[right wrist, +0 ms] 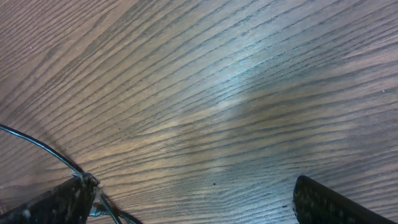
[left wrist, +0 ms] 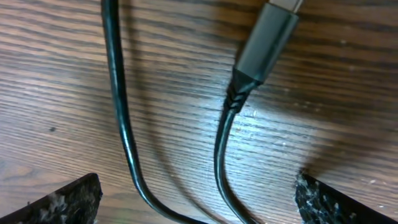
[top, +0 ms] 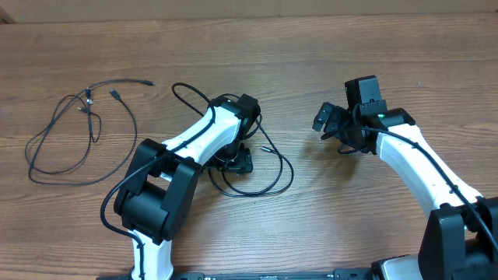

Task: Untangle cables
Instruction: 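Drag the left gripper down-left, pulling the cable loop toward the front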

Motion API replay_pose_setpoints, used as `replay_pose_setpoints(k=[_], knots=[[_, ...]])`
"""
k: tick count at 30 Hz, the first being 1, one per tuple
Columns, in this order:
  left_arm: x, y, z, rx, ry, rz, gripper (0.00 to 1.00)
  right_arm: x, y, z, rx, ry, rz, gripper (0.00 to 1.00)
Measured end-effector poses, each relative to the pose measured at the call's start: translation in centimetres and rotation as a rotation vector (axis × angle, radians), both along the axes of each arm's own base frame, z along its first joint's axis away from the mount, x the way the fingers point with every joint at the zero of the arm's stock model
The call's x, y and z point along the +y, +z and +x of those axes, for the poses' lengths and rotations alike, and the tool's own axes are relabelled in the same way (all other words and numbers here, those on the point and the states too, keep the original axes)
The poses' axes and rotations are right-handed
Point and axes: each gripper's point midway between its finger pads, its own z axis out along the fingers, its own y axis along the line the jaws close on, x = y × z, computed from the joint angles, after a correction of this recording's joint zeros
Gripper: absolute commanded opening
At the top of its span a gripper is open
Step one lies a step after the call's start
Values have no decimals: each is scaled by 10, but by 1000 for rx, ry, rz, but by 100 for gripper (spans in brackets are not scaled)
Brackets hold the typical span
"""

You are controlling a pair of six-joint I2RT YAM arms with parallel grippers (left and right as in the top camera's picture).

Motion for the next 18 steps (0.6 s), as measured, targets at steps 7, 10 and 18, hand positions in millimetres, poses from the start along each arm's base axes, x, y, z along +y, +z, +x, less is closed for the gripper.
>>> replay_pose_setpoints(k=[7, 10, 18], knots=[[-3, -1, -1, 6, 1, -21, 95, 0, 0, 0, 0, 0, 0, 100], [-7, -2, -1, 10, -7, -42, 94, 0, 0, 0, 0, 0, 0, 100], [-29, -7, -1, 28, -52, -168, 99, 0, 0, 0, 0, 0, 0, 100]])
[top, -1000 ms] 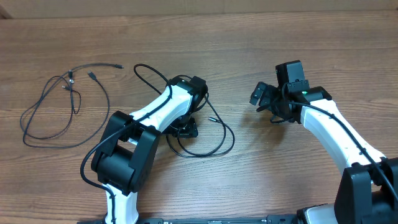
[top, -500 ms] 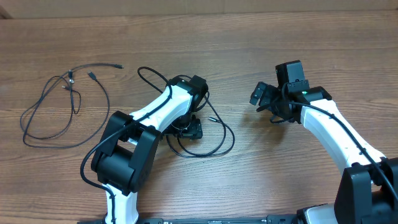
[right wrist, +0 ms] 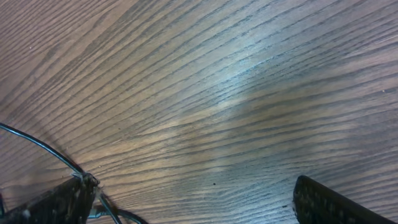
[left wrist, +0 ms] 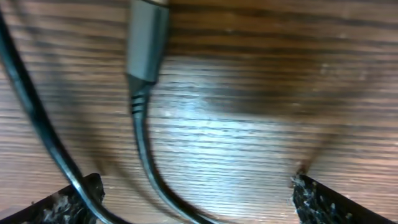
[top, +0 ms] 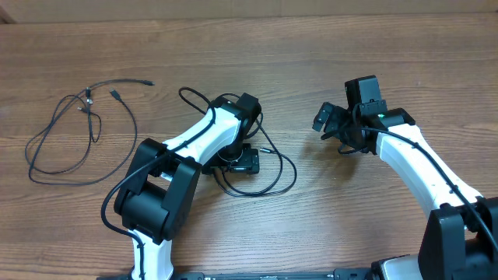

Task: Untangle cables
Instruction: 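Drag the left gripper down-left, pulling the cable loop toward the front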

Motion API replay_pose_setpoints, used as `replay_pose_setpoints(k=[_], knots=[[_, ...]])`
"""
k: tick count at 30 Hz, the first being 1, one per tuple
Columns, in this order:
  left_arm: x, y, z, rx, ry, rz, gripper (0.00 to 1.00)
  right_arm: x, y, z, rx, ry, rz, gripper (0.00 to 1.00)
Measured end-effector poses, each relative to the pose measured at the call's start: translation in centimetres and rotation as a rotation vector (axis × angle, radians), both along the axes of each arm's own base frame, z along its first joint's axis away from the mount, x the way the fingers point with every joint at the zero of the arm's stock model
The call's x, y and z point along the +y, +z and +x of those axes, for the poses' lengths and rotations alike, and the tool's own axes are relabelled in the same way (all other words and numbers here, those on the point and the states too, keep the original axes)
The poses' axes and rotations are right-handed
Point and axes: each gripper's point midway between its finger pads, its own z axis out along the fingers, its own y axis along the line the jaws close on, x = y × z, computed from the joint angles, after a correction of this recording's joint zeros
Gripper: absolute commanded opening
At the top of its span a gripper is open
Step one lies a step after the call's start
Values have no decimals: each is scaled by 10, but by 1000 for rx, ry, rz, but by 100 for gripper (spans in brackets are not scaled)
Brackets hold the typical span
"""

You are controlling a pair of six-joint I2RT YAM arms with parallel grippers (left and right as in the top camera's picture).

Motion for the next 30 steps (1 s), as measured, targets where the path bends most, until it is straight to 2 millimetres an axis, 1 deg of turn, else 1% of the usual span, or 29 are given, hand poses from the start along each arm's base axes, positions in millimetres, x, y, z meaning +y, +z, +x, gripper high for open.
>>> replay_pose_setpoints(k=[9, 27, 28, 30], knots=[[-6, -1, -1, 10, 2, -32, 100, 0, 0, 0, 1, -1, 0, 100], [-7, -2, -1, 10, 3, -37, 100, 0, 0, 0, 0, 1, -1, 100], [-7, -2, -1, 10, 2, -37, 94, 0, 0, 0, -1, 0, -1, 100], [-7, -2, -1, 9, 4, -37, 88, 0, 0, 0, 0, 0, 0, 100]])
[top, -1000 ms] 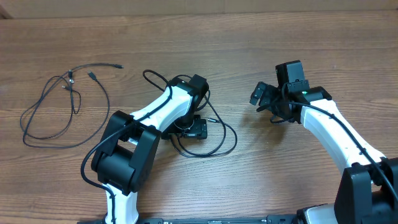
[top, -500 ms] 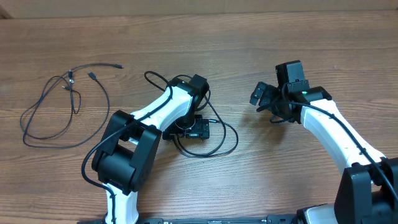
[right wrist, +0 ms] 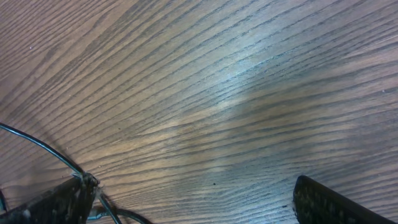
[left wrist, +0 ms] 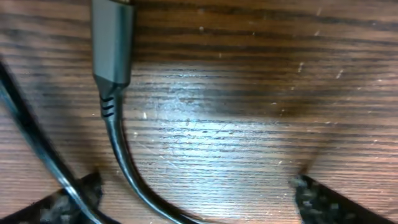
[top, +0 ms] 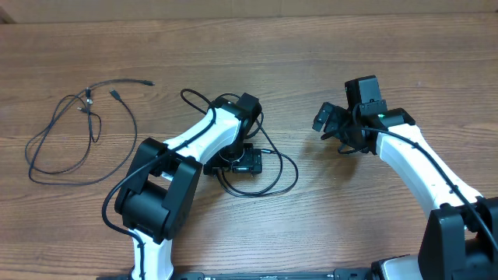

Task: Untangle cables
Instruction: 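Drag the left gripper down-left, pulling the cable loop toward the front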

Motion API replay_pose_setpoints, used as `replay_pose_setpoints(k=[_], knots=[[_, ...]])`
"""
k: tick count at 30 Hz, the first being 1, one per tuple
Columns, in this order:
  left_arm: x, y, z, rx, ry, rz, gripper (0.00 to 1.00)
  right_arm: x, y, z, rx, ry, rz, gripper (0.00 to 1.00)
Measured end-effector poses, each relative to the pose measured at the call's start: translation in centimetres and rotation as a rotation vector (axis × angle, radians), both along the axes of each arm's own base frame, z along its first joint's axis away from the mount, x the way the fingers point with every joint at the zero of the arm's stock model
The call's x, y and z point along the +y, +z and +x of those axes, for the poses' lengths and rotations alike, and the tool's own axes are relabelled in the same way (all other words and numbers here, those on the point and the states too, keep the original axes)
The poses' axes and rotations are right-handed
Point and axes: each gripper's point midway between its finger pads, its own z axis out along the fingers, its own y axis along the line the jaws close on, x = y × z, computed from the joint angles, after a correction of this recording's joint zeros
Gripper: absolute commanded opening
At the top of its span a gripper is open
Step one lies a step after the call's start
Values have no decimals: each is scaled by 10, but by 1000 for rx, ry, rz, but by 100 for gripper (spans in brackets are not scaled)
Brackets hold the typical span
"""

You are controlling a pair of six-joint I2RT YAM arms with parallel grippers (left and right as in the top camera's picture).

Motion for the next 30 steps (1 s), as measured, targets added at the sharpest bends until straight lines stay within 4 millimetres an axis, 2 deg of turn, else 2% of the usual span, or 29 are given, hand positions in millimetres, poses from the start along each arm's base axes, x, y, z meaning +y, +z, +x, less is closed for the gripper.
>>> replay_pose_setpoints(k=[6, 11, 14, 18, 21, 26, 30], knots=[[-1, 0, 1, -5, 4, -4, 73, 0, 0, 0, 0, 0, 0, 100], [1, 4, 3, -27, 1, -1, 73, 0, 0, 0, 0, 0, 0, 100], [4, 20, 4, -57, 7, -12, 77, 0, 0, 0, 0, 0, 0, 100], [10, 55, 11, -137, 44, -48, 80, 0, 0, 0, 0, -1, 0, 100], [16, 66, 9, -145, 85, -45, 79, 0, 0, 0, 0, 0, 0, 100], [17, 56, 2, -132, 120, -28, 69, 0, 0, 0, 0, 0, 0, 100], [17, 38, -14, -102, 136, -6, 69, 0, 0, 0, 0, -1, 0, 100]])
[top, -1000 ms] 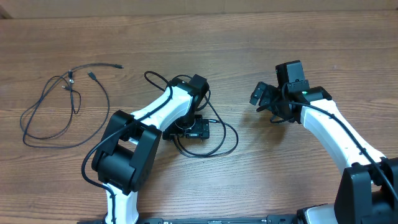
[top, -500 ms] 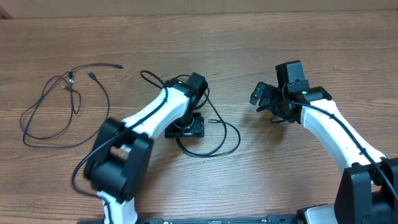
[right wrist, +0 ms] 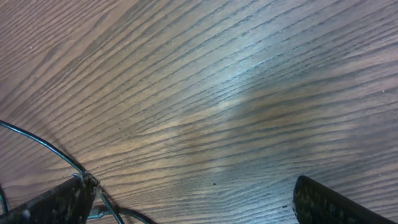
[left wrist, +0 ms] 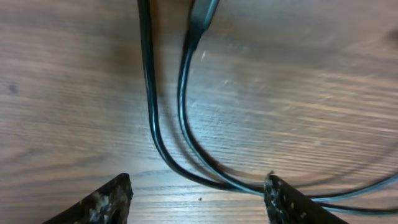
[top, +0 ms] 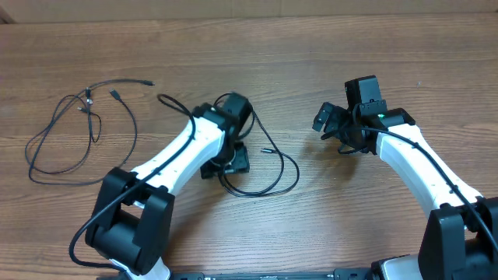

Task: Untangle cables
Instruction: 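Drag the left gripper down-left, pulling the cable loop toward the front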

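Observation:
A black cable (top: 268, 173) lies in a loose loop at the table's middle. My left gripper (top: 226, 159) hangs over its left part. In the left wrist view two of its strands (left wrist: 163, 134) run down from the top and bend right, one ending in a dark plug (left wrist: 202, 15). The left gripper (left wrist: 199, 200) is open and the strands cross just above its fingertips (left wrist: 106, 200). A second, thin cable (top: 78, 128) is spread out at the far left. My right gripper (top: 330, 123) stands open to the right, a thin strand (right wrist: 43, 149) by its left fingertip.
A wooden table (top: 373, 47) carries everything. The black loop reaches toward the right gripper, its free end (top: 264, 150) pointing that way. The left arm's white links stretch from the near edge up to the middle.
My left gripper has risen and shifted a little left, so its camera now shows two long strands instead of a close plug. The cable's upper-left end has moved left. The right arm is unchanged.
My left gripper stayed open and low over the plug of the middle cable, which sat first right, then left in its view, while the loop crept slightly right. Now the gripper is higher and the arm's elbow has swung left. The right gripper kept still.

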Motion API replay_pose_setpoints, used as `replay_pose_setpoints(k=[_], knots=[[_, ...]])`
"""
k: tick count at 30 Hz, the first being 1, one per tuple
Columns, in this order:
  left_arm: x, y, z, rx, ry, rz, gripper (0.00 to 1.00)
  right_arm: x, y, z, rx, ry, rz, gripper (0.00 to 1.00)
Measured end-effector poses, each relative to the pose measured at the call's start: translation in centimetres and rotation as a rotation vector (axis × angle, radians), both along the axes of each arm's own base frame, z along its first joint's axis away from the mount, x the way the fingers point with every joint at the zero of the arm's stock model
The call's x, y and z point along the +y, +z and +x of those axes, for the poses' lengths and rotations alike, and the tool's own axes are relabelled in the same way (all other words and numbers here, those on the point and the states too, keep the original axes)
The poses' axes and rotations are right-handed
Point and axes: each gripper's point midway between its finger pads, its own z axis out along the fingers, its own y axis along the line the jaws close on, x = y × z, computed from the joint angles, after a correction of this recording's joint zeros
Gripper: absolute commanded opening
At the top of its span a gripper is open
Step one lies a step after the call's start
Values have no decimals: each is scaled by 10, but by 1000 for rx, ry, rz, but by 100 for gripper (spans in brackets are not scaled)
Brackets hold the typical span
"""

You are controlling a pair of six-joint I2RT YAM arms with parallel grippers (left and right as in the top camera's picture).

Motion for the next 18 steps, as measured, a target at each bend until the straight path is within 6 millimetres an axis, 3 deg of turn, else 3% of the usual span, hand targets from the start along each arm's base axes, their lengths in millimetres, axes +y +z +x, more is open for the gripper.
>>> replay_pose_setpoints(k=[4, 9, 18], knots=[[3, -16, -12, 22, 34, 15, 69, 0, 0, 0, 1, 1, 0, 100], [4, -30, -14, 8, 117, 9, 57, 0, 0, 0, 0, 0, 0, 100], [-6, -39, -17, 5, 310, -16, 56, 0, 0, 0, 0, 0, 0, 100]])
